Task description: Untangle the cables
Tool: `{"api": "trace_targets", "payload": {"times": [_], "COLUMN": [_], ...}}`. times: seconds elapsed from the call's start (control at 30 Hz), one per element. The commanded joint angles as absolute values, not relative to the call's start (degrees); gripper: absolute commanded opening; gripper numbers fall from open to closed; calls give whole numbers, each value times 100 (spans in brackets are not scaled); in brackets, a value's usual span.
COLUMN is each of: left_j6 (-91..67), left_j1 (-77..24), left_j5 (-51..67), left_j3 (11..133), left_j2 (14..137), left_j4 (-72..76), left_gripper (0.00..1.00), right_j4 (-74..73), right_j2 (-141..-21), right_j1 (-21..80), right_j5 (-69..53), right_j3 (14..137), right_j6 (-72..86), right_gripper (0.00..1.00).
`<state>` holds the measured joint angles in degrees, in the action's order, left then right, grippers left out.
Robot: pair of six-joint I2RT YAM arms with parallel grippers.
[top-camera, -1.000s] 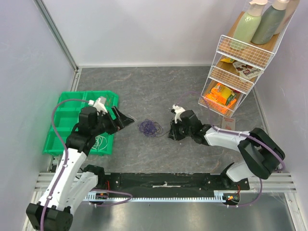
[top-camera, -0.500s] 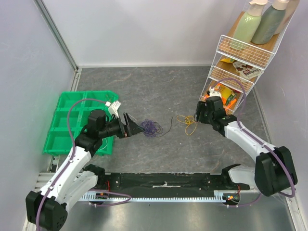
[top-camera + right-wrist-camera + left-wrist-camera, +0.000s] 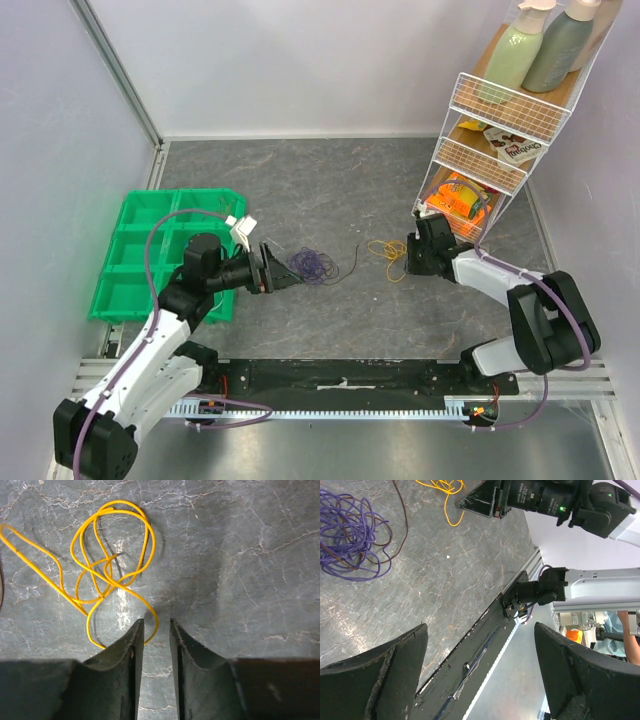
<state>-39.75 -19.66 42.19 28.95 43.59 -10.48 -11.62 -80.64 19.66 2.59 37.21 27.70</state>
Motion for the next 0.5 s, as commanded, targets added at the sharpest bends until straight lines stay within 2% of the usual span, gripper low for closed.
{"api": "trace_targets", "payload": {"times": [0.0, 0.07, 0.2, 0.33, 0.47], "left_j6": [-4060, -4183, -4306, -4473, -4492], "left_j1": [-2056, -2118, -2259, -2417, -2741], "left_j5": [4474, 4439, 4272, 4315, 4281], "left_j3": [2883, 2874, 2865, 2865, 2970], "left_j2": [4412, 4465, 4482, 4596, 4947], "left_j4": [-660, -528, -317, 235, 667], "left_gripper": [92, 92, 93, 77, 74], "right_j4": [-773, -782, -791, -765, -878], "right_j2": [-8174, -8052, -7324, -6550, -6241], "right_j1": [2056, 2179, 2443, 2531, 2549], "right_j5": [193, 71, -526, -1615, -2670], "right_j3": [3963, 4034, 4034, 4052, 4341], "right_j6": [2365, 2251, 2171, 2381, 2592], "right_gripper": [26, 0, 0, 0, 0]}}
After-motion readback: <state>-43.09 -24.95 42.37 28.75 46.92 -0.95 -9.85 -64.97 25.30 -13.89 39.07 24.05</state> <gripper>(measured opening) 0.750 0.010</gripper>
